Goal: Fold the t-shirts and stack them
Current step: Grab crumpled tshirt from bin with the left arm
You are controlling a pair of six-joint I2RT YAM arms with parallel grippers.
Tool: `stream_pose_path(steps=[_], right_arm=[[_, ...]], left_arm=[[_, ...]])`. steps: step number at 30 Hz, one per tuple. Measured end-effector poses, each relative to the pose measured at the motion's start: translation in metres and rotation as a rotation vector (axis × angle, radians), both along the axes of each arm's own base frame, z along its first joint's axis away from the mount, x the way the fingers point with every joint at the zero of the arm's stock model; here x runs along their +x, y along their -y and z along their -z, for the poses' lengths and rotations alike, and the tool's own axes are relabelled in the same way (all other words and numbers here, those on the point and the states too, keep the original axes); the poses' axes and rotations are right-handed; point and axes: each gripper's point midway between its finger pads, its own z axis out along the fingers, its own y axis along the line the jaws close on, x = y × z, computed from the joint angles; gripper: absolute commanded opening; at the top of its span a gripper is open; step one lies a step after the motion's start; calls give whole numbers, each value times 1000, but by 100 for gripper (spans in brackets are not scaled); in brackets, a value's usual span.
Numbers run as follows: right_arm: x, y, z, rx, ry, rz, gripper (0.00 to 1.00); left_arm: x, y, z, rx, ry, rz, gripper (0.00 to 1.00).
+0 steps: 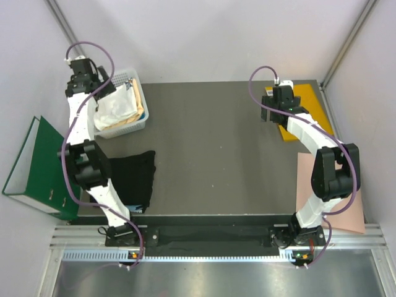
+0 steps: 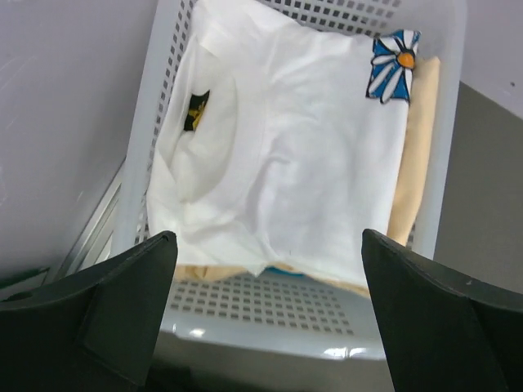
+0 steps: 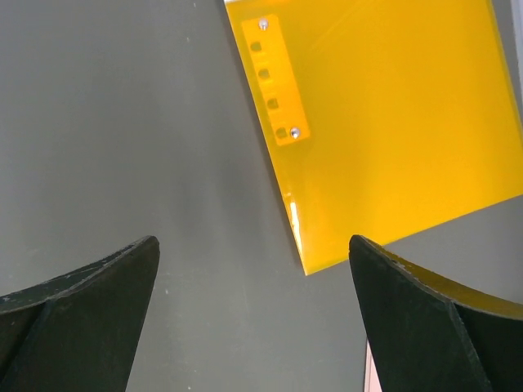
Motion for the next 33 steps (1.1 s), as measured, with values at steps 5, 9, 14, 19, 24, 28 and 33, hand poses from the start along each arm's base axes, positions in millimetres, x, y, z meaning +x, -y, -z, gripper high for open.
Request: stream_pose_path(steps=[5,9,14,19,24,28,33], right_arm=[[-7,1,11,-6,-33,0,100],[-7,1,11,-6,-30,0,100],[-12,2,19,-9,-46,0,100],[-14,2,24,-9,-58,-2,100],[-14,2,24,-7,-58,-2,100],[-14,2,24,-5,-57,-1,100],[-14,1,24,1,-57,-2,100]], left_arm=[[33,-16,37,-160,-27,35,99],[45,1,82,-295,-96,106,99],[44,23,109,-398,-156,166,99],[45,35,116,-364,-203,208,93],[44,57,133,-303,-283,248,62],[44,69,152,-285,-337,268,0],[43,64,152,-263,-346,249,0]])
